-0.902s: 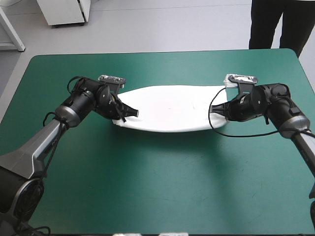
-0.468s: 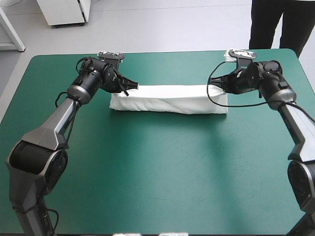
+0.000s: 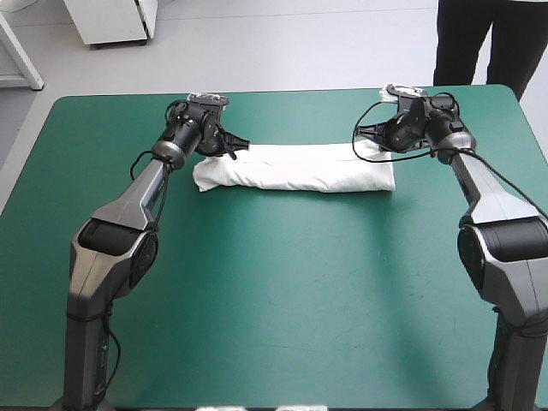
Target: Fold the cloth
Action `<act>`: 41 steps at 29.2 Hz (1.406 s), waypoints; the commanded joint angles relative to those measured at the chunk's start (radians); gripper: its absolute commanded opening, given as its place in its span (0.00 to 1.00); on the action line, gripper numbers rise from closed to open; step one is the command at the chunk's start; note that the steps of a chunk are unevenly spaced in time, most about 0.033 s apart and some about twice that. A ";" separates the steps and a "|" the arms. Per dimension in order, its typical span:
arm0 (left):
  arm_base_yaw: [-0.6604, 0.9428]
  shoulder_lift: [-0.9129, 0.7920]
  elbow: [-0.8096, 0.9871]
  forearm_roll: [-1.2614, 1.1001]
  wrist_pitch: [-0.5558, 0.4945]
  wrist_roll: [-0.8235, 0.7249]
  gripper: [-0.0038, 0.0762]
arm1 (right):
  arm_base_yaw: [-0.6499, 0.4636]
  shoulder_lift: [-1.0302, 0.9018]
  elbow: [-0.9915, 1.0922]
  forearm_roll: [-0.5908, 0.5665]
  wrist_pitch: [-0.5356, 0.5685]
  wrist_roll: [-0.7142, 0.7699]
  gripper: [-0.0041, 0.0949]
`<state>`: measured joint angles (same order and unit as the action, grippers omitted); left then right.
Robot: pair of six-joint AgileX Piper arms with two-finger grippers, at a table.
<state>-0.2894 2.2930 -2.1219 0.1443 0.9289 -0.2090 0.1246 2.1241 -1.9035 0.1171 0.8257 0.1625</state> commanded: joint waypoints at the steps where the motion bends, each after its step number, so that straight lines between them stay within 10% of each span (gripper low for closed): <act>1: 0.004 -0.040 -0.041 0.009 -0.062 -0.001 0.04 | -0.013 -0.020 -0.055 0.005 -0.019 -0.017 0.02; 6: 0.004 -0.024 -0.041 -0.015 -0.062 0.046 0.10 | -0.013 0.001 -0.055 0.034 -0.004 -0.059 0.07; 12: 0.004 -0.040 -0.084 -0.069 0.034 0.142 0.49 | -0.013 -0.019 -0.077 0.053 0.050 -0.086 0.54; 15: 0.004 -0.062 -0.140 -0.069 0.095 0.126 0.57 | -0.013 -0.063 -0.090 0.057 0.055 -0.086 0.61; 24: 0.002 -0.174 -0.189 -0.144 0.155 0.169 0.53 | -0.051 -0.228 -0.092 0.049 0.135 -0.079 0.54; 29: -0.021 -0.170 -0.187 -0.424 0.165 0.358 0.05 | -0.094 -0.263 -0.088 0.055 0.168 -0.067 0.54; 41: -0.198 -0.077 -0.187 -0.474 0.110 0.396 0.04 | -0.115 -0.266 -0.086 0.079 0.193 -0.075 0.54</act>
<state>-0.4626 2.2566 -2.2841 -0.3010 1.1074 0.1843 0.0196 1.9210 -1.9628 0.1843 1.0571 0.0986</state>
